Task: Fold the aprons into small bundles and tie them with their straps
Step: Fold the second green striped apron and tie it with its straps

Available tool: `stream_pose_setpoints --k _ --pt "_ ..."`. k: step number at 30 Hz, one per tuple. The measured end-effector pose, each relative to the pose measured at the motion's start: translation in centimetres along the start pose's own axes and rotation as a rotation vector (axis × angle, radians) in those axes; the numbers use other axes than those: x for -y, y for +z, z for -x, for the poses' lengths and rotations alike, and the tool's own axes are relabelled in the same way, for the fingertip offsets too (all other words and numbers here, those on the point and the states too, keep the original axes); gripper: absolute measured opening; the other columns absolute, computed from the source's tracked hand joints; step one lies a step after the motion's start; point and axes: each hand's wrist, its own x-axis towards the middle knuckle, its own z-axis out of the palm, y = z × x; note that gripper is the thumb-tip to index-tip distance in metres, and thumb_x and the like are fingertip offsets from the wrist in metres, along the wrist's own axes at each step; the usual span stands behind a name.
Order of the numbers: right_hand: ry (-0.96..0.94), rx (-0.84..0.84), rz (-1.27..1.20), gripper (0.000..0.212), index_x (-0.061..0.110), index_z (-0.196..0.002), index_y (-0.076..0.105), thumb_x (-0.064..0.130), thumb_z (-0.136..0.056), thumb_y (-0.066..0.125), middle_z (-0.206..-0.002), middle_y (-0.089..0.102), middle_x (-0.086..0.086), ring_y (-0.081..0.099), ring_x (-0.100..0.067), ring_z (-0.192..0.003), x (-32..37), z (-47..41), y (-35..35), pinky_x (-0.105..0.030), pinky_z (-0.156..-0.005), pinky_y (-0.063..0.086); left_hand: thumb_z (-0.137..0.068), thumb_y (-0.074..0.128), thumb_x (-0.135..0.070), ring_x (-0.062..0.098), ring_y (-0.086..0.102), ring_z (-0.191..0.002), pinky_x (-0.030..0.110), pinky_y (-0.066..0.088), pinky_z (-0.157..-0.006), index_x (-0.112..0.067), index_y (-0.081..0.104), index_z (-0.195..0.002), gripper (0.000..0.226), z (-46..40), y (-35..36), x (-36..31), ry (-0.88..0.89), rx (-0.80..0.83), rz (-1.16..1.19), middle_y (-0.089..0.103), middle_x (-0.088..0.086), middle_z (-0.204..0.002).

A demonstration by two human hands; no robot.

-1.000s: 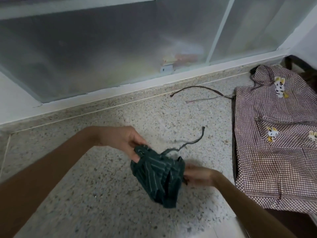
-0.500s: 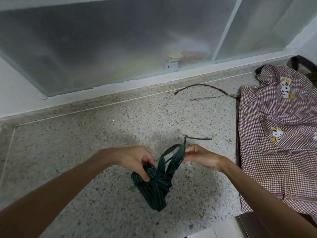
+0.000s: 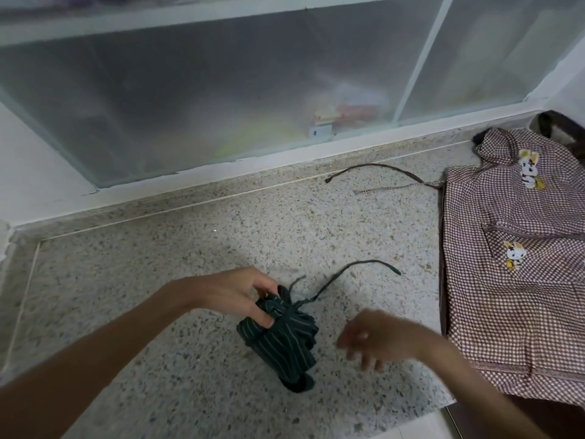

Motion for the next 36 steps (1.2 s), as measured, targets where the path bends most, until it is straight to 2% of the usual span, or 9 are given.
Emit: stream_pose_setpoints --k 3,6,10,16,19,23,30,33,36 --pt "-0.218 -0.107 -0.200 0.048 0.030 -0.132 0.048 0.000 -0.094 0.047 -0.127 0.055 0.009 0.060 -0.009 -0.102 -0.9 -2.3 3.6 -0.025 -0.084 0.054 -0.080 0.072 -0.027 0.000 0.055 -0.108 0.022 0.041 -0.089 -0.025 0.067 -0.105 0.025 0.4 -0.4 0.2 0.033 -0.041 0.117 0.065 -0.015 -0.108" --pt "-0.234 0.010 -0.588 0.037 0.022 -0.121 0.057 0.000 -0.095 0.043 -0.122 0.061 -0.004 0.060 -0.015 -0.110 -0.7 -3.6 4.7 -0.032 -0.092 0.050 -0.083 0.068 -0.021 0.002 0.058 -0.107 0.025 0.043 -0.090 -0.024 0.066 -0.103 0.020 0.8 -0.5 0.2 0.079 -0.080 0.216 0.067 -0.016 -0.105" --pt "-0.164 0.238 -0.449 0.031 0.019 -0.121 0.060 0.023 -0.101 0.037 -0.118 0.066 -0.001 0.061 -0.016 -0.110 -2.1 -3.2 3.7 -0.031 -0.097 0.048 -0.080 0.066 -0.024 0.004 0.061 -0.104 0.023 0.043 -0.088 -0.020 0.063 -0.106 0.026 1.5 -1.1 0.3 0.107 -0.146 0.303 0.067 -0.012 -0.106" --pt "-0.274 -0.558 -0.354 0.019 0.025 -0.107 0.063 0.017 -0.096 0.050 -0.115 0.061 0.014 0.058 -0.008 -0.111 -3.3 -2.2 -2.1 -0.015 -0.088 0.047 -0.076 0.067 -0.019 0.018 0.066 -0.097 0.026 0.051 -0.082 -0.009 0.063 -0.104 0.030 1.8 -1.2 -0.1 0.149 -0.164 0.331 0.069 0.004 -0.103" --pt "-0.427 -0.327 -0.127 0.031 0.029 -0.125 0.056 0.027 -0.094 0.054 -0.128 0.054 0.018 0.046 0.004 -0.119 1.3 -3.4 -3.5 -0.010 -0.095 0.036 -0.074 0.069 -0.019 0.026 0.066 -0.095 0.036 0.051 -0.084 -0.006 0.064 -0.103 0.032 1.3 -1.0 -0.7 0.140 -0.144 0.304 0.069 0.009 -0.101" --pt "-0.458 -0.241 0.421 0.018 0.023 -0.105 0.065 0.033 -0.091 0.058 -0.122 0.058 0.007 0.048 -0.010 -0.117 3.7 -5.9 -4.9 -0.037 -0.104 0.033 -0.077 0.072 -0.009 0.029 0.066 -0.093 0.038 0.051 -0.085 -0.004 0.064 -0.104 0.028 1.0 -1.2 -0.6 0.110 -0.112 0.275 0.070 0.012 -0.101" --pt "-0.229 -0.026 0.189 0.013 0.022 -0.084 0.067 0.029 -0.092 0.058 -0.060 0.059 0.006 0.053 -0.002 -0.048 6.6 -4.0 -8.7 -0.019 -0.056 0.041 -0.076 0.075 -0.018 0.013 0.067 -0.085 0.023 0.050 -0.080 -0.016 0.073 -0.086 0.010 0.5 -1.3 1.3 -0.082 -0.249 0.204 0.072 -0.005 -0.088" --pt "-0.231 -0.032 0.182 0.027 0.016 -0.109 0.063 0.029 -0.100 0.042 -0.072 0.053 0.009 0.044 0.002 -0.055 8.8 -3.0 -7.7 -0.015 -0.055 0.034 -0.069 0.078 -0.023 0.012 0.060 -0.067 0.021 0.045 -0.061 -0.012 0.068 -0.070 0.015 -0.7 -1.5 2.3 -0.248 -0.417 0.194 0.065 -0.005 -0.067" --pt "-0.189 -0.041 -0.050 0.031 0.015 -0.116 0.055 0.026 -0.104 0.029 -0.078 0.050 0.008 0.046 -0.001 -0.067 9.6 -2.8 -2.8 -0.012 -0.057 0.036 -0.068 0.077 -0.023 0.017 0.065 -0.075 0.027 0.054 -0.073 -0.008 0.068 -0.078 0.021 -1.9 -1.9 1.5 -0.326 -0.634 0.567 0.070 0.005 -0.079"
